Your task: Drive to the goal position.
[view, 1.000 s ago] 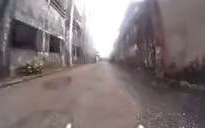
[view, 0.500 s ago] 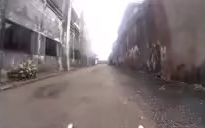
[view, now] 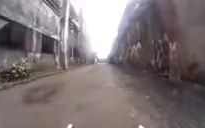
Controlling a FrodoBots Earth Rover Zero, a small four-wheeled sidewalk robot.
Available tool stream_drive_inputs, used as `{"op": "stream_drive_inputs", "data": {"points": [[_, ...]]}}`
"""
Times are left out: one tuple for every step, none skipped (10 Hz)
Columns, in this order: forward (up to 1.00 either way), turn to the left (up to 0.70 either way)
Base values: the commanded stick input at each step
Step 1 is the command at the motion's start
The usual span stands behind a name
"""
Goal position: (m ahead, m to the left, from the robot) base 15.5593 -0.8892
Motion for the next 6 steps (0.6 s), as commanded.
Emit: {"op": "stream_drive_inputs", "data": {"points": [[0.7, 0.0], [0.7, 0.0], [0.7, 0.0], [0.7, 0.0], [0.7, 0.0], [0.7, 0.0]]}}
